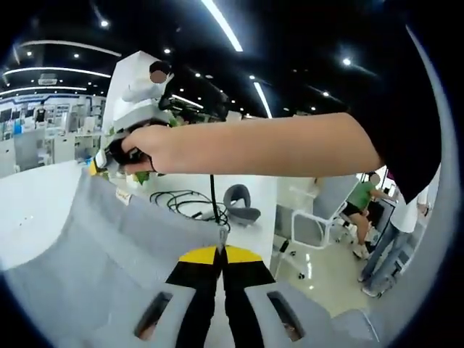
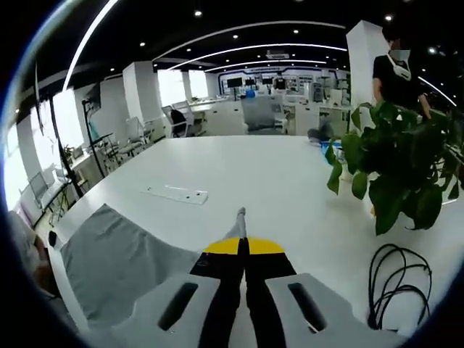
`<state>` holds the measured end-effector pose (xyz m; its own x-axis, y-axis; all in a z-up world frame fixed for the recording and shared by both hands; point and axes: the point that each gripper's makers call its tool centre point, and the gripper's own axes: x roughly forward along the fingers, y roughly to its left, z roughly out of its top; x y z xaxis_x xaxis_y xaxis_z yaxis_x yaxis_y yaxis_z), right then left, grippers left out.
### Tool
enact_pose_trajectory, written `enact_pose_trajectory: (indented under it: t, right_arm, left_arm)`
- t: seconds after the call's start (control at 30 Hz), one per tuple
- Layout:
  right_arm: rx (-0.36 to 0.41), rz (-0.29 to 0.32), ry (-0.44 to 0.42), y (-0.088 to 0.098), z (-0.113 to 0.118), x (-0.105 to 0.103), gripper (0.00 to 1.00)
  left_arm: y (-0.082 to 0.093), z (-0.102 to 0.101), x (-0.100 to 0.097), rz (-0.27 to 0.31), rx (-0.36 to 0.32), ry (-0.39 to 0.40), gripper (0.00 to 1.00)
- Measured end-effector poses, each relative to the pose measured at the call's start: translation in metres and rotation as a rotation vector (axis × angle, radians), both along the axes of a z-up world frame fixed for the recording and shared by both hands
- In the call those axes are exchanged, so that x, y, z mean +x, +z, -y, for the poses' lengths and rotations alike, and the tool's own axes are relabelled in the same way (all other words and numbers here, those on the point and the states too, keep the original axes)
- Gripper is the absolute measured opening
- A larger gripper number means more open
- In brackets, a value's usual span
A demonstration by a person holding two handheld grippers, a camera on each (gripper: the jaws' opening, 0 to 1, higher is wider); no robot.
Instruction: Fold the towel on the table until its edges align and the towel forms a compact rectangular stack.
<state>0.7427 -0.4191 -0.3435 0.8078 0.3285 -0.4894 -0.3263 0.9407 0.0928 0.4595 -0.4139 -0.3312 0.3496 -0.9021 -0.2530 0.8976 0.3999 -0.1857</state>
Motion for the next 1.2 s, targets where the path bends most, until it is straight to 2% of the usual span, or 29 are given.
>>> enact_pose_trajectory:
  t: [0.27,0.33,0.43,0.57,0.8,0.93,1.13,1.2]
  right_arm:
    - [0.007,0.017,0.018,0.016,-0.028,-0.004,0.00]
    - [0.013,0.017,0.027,0.020,-0.038,-0.007,0.00]
    - [0.019,0.018,0.039,0.023,-0.046,-0.005,0.00]
    - [0.020,0.024,0.054,0.030,-0.058,-0.003,0.00]
    - [0.021,0.039,0.086,0.045,-0.083,-0.007,0.00]
    - [0.013,0.059,0.107,0.055,-0.098,-0.009,0.00]
    - [0.018,0.070,0.136,0.061,-0.114,-0.009,0.00]
    - [0.022,0.070,0.147,0.062,-0.120,-0.008,0.00]
  left_arm:
    - [0.019,-0.019,0.001,0.049,0.010,0.013,0.02]
    - [0.017,-0.025,0.000,0.041,0.009,0.010,0.02]
    - [0.019,-0.034,-0.001,0.058,0.014,0.015,0.02]
    - [0.022,-0.051,0.001,0.046,-0.004,0.040,0.02]
    - [0.025,-0.085,0.003,0.068,0.009,0.063,0.02]
    - [0.033,-0.103,0.003,0.086,0.012,0.084,0.02]
    - [0.051,-0.130,0.000,0.107,-0.001,0.157,0.02]
    - [0.051,-0.142,0.000,0.115,0.005,0.175,0.02]
